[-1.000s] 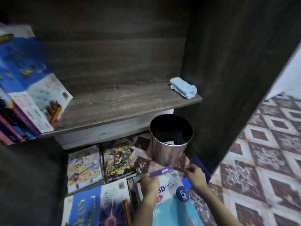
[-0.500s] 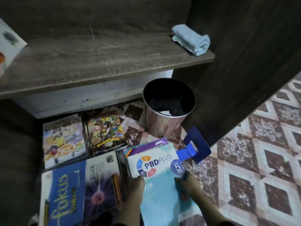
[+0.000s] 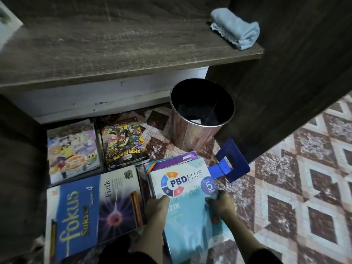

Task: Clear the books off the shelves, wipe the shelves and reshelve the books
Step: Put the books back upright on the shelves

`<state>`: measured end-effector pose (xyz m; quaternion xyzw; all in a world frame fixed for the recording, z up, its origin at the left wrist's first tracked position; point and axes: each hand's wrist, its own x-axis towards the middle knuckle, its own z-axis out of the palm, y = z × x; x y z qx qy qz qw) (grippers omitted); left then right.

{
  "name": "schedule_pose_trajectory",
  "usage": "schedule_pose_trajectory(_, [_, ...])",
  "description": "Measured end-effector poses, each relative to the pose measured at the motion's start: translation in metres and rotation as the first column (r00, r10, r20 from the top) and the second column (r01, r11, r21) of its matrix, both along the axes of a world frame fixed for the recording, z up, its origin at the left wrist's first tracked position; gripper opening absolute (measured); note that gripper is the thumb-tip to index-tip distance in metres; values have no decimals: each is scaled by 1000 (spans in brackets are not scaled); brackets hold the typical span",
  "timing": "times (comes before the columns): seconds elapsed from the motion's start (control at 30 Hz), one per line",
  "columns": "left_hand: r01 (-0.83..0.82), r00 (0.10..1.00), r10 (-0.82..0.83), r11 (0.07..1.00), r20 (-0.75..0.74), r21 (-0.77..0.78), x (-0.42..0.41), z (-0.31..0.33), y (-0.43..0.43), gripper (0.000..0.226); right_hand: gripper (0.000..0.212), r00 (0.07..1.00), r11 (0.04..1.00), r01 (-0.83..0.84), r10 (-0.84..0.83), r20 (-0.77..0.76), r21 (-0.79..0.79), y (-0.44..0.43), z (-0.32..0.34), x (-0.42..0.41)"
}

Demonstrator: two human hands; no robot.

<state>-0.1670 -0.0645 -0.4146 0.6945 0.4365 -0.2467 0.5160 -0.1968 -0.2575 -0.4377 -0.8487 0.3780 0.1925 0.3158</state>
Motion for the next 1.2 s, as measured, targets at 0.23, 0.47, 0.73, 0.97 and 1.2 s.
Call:
schedule_pose_trajectory(0.23, [-10, 1000, 11, 998, 4, -70, -3, -3, 13, 9, 35, 999, 999, 49, -50, 9, 23, 0, 1, 3])
schedule_pose_trajectory(0.47, [-18, 1000, 22, 978, 19, -206, 1, 0, 17, 9, 29, 996, 996, 87, -87, -6, 24, -2, -3, 2])
schedule_pose_trajectory(0.73, [-36, 993, 78, 912, 85, -409, 0, 8, -10, 53, 57, 981, 963, 194, -196, -10, 189, -8, -6, 3])
schedule_pose_trajectory(0.97, [17, 998, 19, 860, 66, -511, 0, 20, -10, 29, 51, 980, 947, 189, -198, 8, 259, -14, -11, 1])
schedule_pose_trajectory(1.2, [141, 982, -187, 758, -5, -637, -1, 21, 4, 61, 51, 954, 676, 190, -300, 31, 712, -32, 10, -12])
